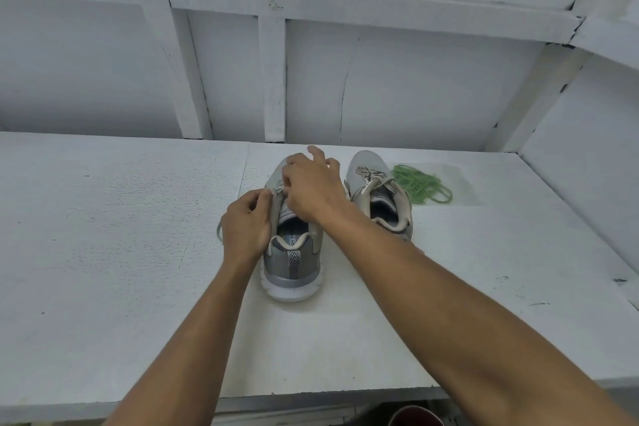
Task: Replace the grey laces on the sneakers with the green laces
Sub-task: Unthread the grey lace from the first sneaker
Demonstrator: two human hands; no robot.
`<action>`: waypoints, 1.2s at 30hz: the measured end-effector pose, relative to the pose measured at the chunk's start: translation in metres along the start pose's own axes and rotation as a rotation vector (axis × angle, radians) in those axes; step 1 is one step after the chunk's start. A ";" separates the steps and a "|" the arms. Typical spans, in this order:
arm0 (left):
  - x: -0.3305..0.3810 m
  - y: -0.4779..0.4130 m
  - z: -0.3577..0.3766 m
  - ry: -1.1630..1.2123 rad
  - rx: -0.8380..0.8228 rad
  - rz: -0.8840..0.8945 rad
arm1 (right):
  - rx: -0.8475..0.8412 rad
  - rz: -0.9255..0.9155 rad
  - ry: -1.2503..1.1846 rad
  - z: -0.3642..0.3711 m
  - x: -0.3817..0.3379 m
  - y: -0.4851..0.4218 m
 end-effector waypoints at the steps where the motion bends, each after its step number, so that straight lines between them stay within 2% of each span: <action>1: 0.000 0.000 0.000 -0.005 0.003 -0.007 | 0.033 0.024 -0.024 -0.003 0.003 -0.001; 5: -0.002 -0.002 -0.001 -0.001 0.015 -0.023 | 0.246 0.274 -0.110 -0.031 0.033 -0.007; 7: -0.001 -0.001 -0.001 0.000 0.018 -0.021 | 0.285 0.357 -0.134 -0.039 0.046 -0.011; 10: -0.001 -0.001 -0.001 0.011 0.024 -0.025 | 0.199 0.222 -0.193 -0.034 0.040 -0.013; 13: 0.000 0.000 -0.001 0.018 0.011 -0.028 | -0.014 0.012 -0.162 -0.010 0.016 -0.008; 15: 0.000 0.000 -0.001 0.002 0.000 -0.019 | -0.070 -0.027 -0.128 0.003 0.005 -0.004; 19: 0.000 0.000 -0.002 -0.007 0.002 -0.011 | 0.053 0.026 -0.130 -0.006 0.010 -0.006; 23: -0.001 -0.001 -0.002 0.009 0.014 -0.026 | 0.245 0.229 -0.181 -0.031 0.040 -0.014; 25: -0.001 -0.001 -0.001 0.011 0.020 -0.026 | 0.239 0.236 -0.207 -0.032 0.043 -0.016; 29: -0.002 -0.001 0.000 0.009 0.018 -0.028 | 0.137 0.051 -0.320 -0.022 0.017 -0.006; 33: -0.003 -0.003 -0.001 -0.010 0.015 -0.011 | 0.096 -0.038 -0.066 -0.005 -0.006 0.001; 36: -0.003 -0.002 0.000 -0.015 0.021 -0.005 | 0.103 -0.024 -0.035 -0.003 -0.006 0.003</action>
Point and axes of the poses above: each hand's wrist, its own y-axis away from the middle knuckle, its own z-axis out of the palm, x = y × z, the point moved 2 cm from there along -y, towards the middle knuckle, and after that the axes turned 15 degrees about y, right-handed, at the moved point
